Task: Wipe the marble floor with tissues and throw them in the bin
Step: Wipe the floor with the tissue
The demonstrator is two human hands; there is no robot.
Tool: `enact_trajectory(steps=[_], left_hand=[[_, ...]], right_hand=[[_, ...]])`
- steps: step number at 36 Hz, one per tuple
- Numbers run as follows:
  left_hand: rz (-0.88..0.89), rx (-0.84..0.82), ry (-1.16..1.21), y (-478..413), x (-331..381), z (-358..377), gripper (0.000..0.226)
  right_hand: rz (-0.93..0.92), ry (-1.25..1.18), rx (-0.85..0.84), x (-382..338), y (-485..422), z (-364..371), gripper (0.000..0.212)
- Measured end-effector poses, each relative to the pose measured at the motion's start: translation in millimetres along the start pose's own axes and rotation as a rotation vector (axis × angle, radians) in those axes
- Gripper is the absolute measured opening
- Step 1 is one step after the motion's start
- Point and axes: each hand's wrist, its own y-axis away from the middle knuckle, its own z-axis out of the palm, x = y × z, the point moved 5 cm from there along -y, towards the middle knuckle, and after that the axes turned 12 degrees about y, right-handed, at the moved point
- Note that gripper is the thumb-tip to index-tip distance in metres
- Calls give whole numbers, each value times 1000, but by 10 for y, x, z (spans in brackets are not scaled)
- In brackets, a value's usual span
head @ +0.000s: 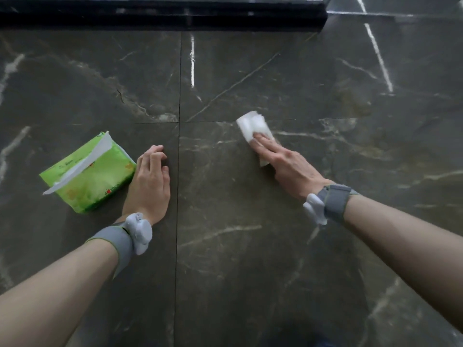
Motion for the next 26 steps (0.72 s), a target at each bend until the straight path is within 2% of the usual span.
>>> enact_trajectory(steps=[3, 10, 18, 20, 26], left_hand=[[15, -2, -9, -5, -1, 7, 20], [27, 3, -4, -3, -35, 27, 19], [37, 12, 6, -1, -59, 33, 19], [37, 14, 10, 0, -45, 38, 19], [41, 17, 17, -7, -21, 43, 18]], right_hand=[[161, -13, 29, 359, 154, -23, 95], [369, 6, 59, 870, 522, -24, 90], [584, -67, 113, 702, 402, -6, 75], [564, -53, 110, 538, 336, 9, 76], [304, -116, 95, -229, 99, 74, 83]])
